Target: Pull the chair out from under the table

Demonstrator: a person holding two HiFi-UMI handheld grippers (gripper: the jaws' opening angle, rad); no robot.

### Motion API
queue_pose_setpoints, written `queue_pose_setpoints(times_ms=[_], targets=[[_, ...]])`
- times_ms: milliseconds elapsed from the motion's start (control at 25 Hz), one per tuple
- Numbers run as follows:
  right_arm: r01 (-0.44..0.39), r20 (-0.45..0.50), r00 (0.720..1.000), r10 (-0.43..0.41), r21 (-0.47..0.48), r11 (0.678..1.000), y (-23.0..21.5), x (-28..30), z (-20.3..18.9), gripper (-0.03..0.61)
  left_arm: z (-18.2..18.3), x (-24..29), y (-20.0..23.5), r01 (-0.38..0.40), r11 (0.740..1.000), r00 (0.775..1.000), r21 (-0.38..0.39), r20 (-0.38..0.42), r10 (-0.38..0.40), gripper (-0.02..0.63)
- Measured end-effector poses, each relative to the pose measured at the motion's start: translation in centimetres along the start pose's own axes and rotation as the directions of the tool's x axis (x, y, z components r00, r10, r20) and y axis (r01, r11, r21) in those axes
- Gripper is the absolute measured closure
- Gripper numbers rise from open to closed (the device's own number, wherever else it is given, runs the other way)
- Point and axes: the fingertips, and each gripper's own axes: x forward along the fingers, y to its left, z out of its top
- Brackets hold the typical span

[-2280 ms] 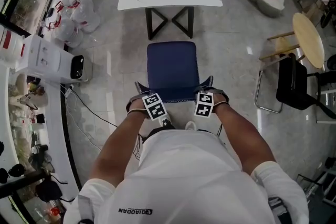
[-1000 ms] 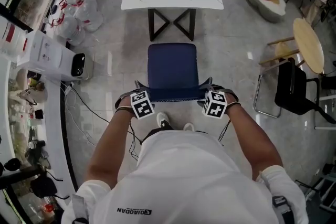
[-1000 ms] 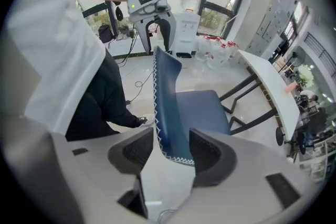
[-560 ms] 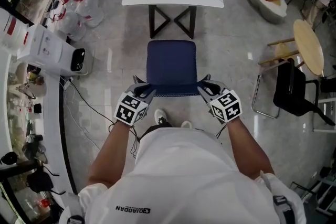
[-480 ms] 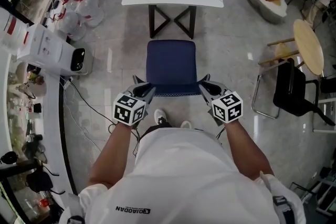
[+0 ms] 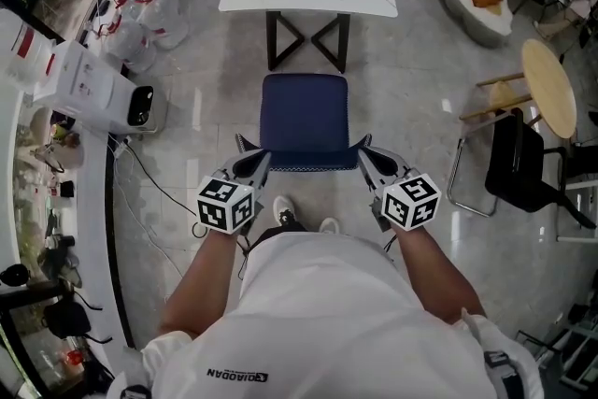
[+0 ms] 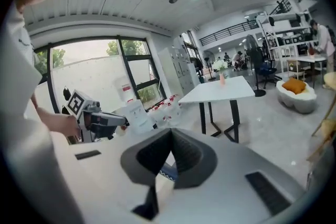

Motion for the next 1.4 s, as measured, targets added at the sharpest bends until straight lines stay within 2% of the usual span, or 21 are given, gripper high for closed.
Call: queue_pose_setpoints(times_ms=[120, 400, 1400], targets=[[0.004, -0.014, 1.0, -0.005, -0.037, 0.999, 0.3, 0.0, -0.2, 0.574, 0.3, -0.1, -0.4, 0.002, 1.0, 1.0, 0.017, 0.014, -0.002, 0.606], [0.003, -0.036, 0.999, -0.005, -0.044, 0.999, 0.6, 0.4, -0.8, 0.575, 1.2, 0.0, -1.0, 0.008, 0.999, 1.0, 0.05, 0.024, -0.01, 0.606], [0.001, -0.051, 0.999, -0.004, -0.065, 0.998, 1.2, 0.5, -0.8, 0.575, 2.1, -0.3, -1.5, 0.022, 0.996, 0.999, 0.087, 0.033, -0.025, 0.606]])
